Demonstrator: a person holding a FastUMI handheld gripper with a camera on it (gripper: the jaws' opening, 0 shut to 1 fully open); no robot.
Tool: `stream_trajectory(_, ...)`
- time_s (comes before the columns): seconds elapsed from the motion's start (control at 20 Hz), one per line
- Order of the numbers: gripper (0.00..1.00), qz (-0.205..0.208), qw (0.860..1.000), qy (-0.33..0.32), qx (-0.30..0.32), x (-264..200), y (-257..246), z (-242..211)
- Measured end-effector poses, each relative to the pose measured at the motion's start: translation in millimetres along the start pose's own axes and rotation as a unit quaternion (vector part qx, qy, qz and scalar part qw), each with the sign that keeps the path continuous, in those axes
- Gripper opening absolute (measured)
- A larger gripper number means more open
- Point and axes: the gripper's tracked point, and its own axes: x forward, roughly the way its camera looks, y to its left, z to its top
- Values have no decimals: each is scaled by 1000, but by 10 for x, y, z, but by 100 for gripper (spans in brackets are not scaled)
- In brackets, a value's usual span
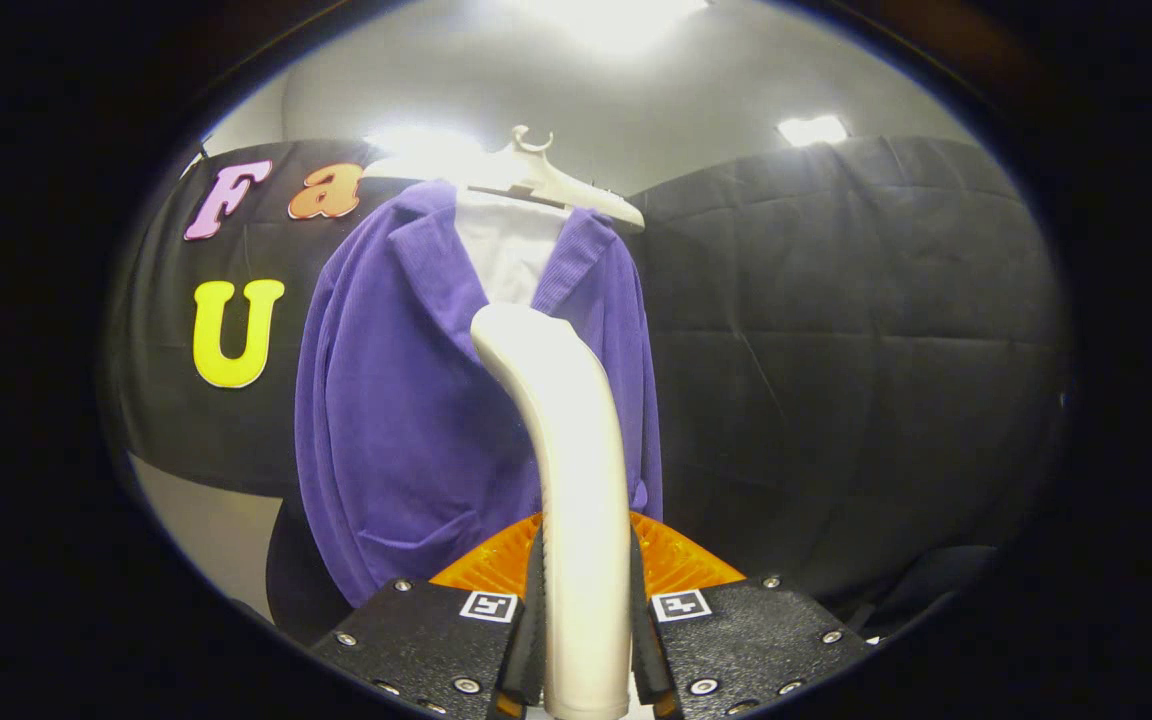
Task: Iron the clothes twice with a garment steamer, once on the left side and once on the right side.
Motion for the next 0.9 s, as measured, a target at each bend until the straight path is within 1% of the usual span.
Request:
stream_trajectory(0.1, 34, -1, 1000, -19, 9, 93, -39, 217)
stream_trajectory(0.25, 34, -11, 999, -48, -1, 194, -124, 528)
stream_trajectory(0.35, 34, -8, 998, -60, 4, 318, -128, 720)
stream_trajectory(0.6, 34, -17, 995, -95, 15, 687, -287, 1172)
stream_trajectory(0.75, 34, -40, 993, -111, 6, 909, -437, 1306)
stream_trajectory(0.9, 34, -48, 992, -113, -2, 1075, -523, 1259)
